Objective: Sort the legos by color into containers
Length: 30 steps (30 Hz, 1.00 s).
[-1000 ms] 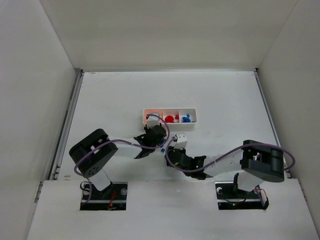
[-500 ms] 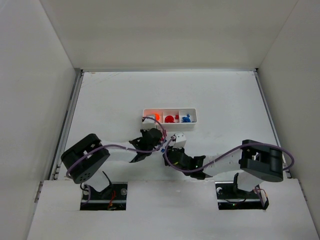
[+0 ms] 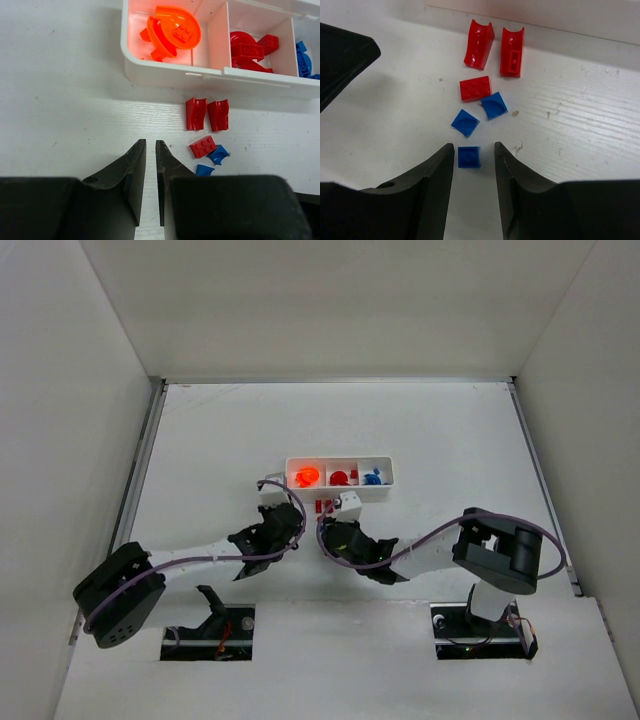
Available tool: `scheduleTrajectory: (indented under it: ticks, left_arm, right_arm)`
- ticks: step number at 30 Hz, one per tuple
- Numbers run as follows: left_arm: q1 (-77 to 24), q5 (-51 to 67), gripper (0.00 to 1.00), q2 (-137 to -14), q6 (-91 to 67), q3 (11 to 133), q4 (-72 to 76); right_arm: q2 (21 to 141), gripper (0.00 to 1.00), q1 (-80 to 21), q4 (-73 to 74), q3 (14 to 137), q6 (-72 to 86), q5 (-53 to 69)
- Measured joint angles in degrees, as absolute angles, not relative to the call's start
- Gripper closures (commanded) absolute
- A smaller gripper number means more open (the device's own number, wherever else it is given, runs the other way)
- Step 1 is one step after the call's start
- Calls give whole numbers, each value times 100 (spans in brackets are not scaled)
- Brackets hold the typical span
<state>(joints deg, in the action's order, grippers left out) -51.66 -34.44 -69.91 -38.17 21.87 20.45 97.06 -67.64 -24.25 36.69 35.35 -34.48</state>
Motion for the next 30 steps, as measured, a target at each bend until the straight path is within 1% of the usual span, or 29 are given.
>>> scheduleTrajectory:
  ticks: [5, 11, 15, 19, 23, 27, 30]
  left_arm:
    - [-5148, -3433, 89, -6681, -3857, 2187, 1861]
    - [-5078, -3356, 89, -6445, -3889, 2187, 1715]
    - [-5074, -3308, 89, -6267, -3889, 2198, 1601]
    - [-5078, -3286, 89, -6206, -3881, 2359, 1511]
    - [-5068, -3218, 89, -6289, -3839, 2751, 1509]
    - [-4987, -3146, 88, -6838, -3669, 3336, 1719]
    - [-4882, -2978, 88, -7531, -3553, 3868, 1914]
  right_arm:
    - [9786, 63, -6755, -2484, 3734, 3487, -3361]
    - [9784, 74, -6757, -2475, 3734, 3489, -3299]
    - [9603, 76, -6768, -2438, 3577, 3557, -3277]
    - [8952, 77, -6799, -2346, 3201, 3640, -3273]
    - [7988, 77, -6799, -2250, 2912, 3669, -3264]
    - [6921, 77, -6687, -2003, 2812, 3667, -3258]
    - [6193, 77, -6403, -1787, 2779, 3647, -3256]
